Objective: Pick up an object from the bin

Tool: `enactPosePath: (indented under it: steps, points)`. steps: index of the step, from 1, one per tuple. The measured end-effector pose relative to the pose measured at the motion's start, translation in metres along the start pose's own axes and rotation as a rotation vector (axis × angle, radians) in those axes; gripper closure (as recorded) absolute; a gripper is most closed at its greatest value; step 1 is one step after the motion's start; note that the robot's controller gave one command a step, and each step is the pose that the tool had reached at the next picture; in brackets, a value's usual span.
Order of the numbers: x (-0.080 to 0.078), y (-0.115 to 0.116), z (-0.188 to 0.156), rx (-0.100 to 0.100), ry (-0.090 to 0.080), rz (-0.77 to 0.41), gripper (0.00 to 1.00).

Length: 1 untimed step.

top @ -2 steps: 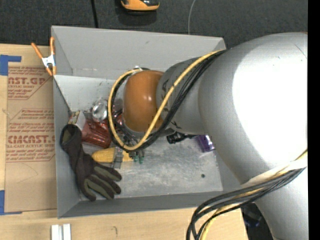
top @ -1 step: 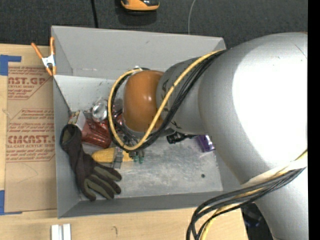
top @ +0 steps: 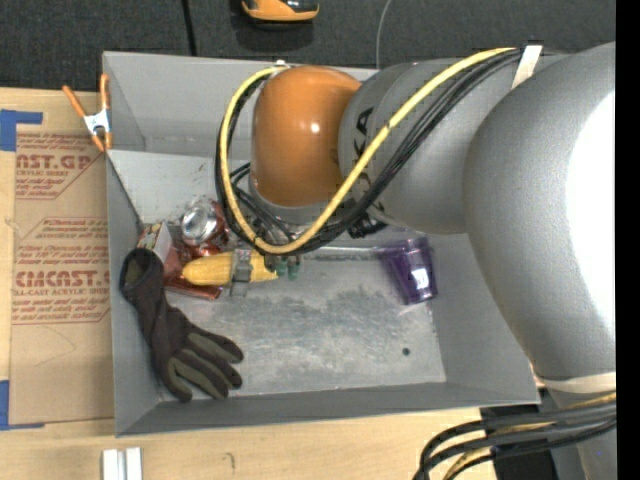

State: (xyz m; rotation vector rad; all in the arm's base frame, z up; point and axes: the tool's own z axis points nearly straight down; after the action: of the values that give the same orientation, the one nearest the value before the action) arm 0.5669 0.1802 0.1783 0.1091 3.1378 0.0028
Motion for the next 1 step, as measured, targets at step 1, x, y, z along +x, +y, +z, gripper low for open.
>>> enactPosePath:
  steps: [1]
  points:
    - [0.0, -0.0001, 0.0, 0.0, 0.0, 0.0, 1.0]
